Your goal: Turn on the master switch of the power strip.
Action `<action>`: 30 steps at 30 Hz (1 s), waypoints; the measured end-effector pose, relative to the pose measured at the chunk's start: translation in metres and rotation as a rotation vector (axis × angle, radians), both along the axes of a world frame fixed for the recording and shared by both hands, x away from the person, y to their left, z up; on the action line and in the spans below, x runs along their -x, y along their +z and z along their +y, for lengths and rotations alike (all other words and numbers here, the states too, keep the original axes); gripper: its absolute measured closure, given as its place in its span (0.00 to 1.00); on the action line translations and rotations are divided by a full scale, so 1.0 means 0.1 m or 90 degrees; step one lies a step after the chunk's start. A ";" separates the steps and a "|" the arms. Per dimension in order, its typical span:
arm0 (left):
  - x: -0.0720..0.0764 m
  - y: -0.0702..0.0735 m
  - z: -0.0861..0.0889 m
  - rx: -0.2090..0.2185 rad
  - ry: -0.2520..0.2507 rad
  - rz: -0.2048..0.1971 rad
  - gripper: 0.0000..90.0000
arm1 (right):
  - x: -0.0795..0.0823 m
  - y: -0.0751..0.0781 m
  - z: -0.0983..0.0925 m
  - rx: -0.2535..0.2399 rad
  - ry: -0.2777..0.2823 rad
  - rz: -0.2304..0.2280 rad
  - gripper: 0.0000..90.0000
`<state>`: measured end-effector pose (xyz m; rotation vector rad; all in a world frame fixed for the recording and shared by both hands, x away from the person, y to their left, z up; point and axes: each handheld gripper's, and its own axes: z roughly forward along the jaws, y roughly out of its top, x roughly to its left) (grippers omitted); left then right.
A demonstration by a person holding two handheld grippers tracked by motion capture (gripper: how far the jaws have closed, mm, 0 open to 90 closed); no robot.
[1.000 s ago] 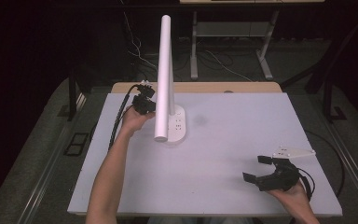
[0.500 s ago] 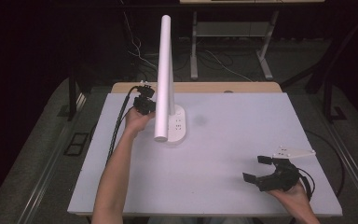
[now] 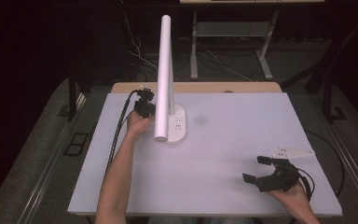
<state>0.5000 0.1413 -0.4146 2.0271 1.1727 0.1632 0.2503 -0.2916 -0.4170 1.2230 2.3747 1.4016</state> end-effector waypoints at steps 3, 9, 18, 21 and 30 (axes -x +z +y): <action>0.01 -0.03 0.00 -0.002 0.004 0.006 1.00 | 0.00 0.00 0.00 0.000 0.000 0.001 0.00; 0.02 -0.06 0.02 0.011 0.012 -0.003 1.00 | -0.01 -0.01 0.00 0.002 0.003 -0.002 0.00; 0.03 -0.07 -0.04 0.009 0.009 -0.012 1.00 | -0.01 -0.01 0.00 0.002 0.005 -0.002 0.00; 0.04 -0.06 -0.06 0.000 0.014 -0.017 1.00 | 0.00 -0.01 0.00 0.000 0.004 0.002 0.00; 0.06 -0.09 -0.05 -0.002 0.031 -0.025 1.00 | 0.01 -0.01 0.01 0.004 0.009 0.001 0.00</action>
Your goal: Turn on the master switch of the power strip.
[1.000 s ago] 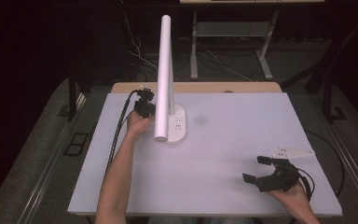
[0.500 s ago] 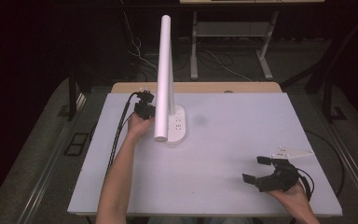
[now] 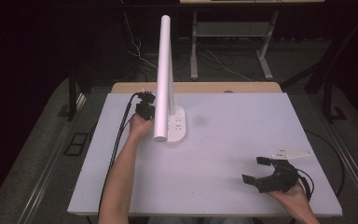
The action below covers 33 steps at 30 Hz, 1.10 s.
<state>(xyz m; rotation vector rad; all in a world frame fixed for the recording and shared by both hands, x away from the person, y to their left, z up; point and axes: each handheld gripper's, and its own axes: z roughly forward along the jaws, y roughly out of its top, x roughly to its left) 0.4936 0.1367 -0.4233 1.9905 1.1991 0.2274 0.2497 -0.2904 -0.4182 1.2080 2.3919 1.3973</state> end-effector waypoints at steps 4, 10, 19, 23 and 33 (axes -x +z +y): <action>0.00 -0.01 0.01 0.006 -0.002 -0.001 1.00 | 0.00 0.00 0.01 0.002 0.003 -0.003 0.00; 0.00 -0.01 0.01 -0.001 -0.008 0.002 1.00 | 0.00 0.00 0.00 0.000 0.000 -0.001 0.00; -0.01 -0.02 -0.01 -0.001 -0.002 0.004 1.00 | 0.00 0.00 0.00 0.001 0.000 0.000 0.00; 0.00 0.00 -0.03 -0.014 0.000 0.004 1.00 | 0.00 0.01 -0.01 -0.001 -0.002 0.000 0.00; 0.01 0.05 -0.14 -0.095 -0.018 -0.017 1.00 | -0.01 0.01 -0.03 0.000 -0.003 -0.005 0.00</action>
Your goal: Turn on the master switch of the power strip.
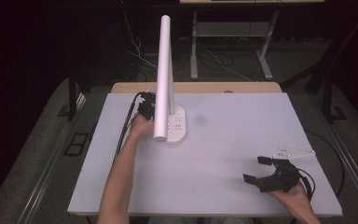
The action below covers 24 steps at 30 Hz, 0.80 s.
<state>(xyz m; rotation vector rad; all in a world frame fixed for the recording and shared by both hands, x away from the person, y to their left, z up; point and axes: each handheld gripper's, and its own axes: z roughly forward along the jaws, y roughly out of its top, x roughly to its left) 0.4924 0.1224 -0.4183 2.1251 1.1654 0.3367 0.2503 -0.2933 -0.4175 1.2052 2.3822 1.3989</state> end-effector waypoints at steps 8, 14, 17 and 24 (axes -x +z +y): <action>-0.01 -0.01 0.04 0.033 0.015 0.014 1.00 | 0.00 0.00 -0.01 -0.004 -0.004 0.002 0.00; -0.03 -0.02 0.10 0.070 0.020 0.025 1.00 | 0.00 0.01 -0.02 -0.006 -0.007 0.002 0.00; -0.01 -0.03 0.10 0.086 0.022 0.007 1.00 | 0.00 0.01 -0.02 -0.008 -0.007 0.001 0.00; 0.03 0.01 0.07 0.101 0.008 -0.011 1.00 | -0.01 -0.01 -0.03 -0.008 -0.009 0.005 0.00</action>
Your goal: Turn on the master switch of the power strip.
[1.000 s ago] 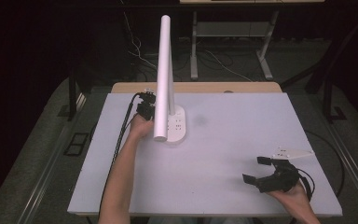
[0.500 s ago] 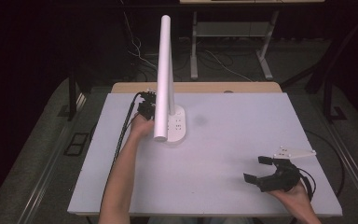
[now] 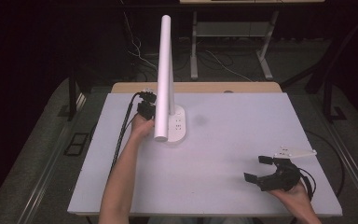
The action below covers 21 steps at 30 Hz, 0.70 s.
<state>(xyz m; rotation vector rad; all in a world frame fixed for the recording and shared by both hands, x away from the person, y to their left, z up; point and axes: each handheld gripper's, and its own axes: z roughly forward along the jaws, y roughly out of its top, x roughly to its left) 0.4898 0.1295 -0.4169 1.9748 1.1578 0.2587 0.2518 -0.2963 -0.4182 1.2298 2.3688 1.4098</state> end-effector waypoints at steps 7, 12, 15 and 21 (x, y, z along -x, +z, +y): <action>0.05 0.07 0.02 -0.010 -0.011 -0.012 1.00 | 0.00 0.00 0.00 -0.002 -0.002 0.003 0.00; 0.10 0.14 0.05 -0.020 -0.022 -0.023 1.00 | 0.00 0.00 0.00 -0.002 -0.001 0.001 0.00; 0.15 0.18 0.06 -0.016 -0.020 -0.025 1.00 | 0.00 0.00 0.00 -0.002 -0.002 0.000 0.00; 0.25 0.25 0.16 -0.014 -0.026 -0.034 1.00 | 0.00 0.00 0.00 -0.002 -0.001 0.000 0.00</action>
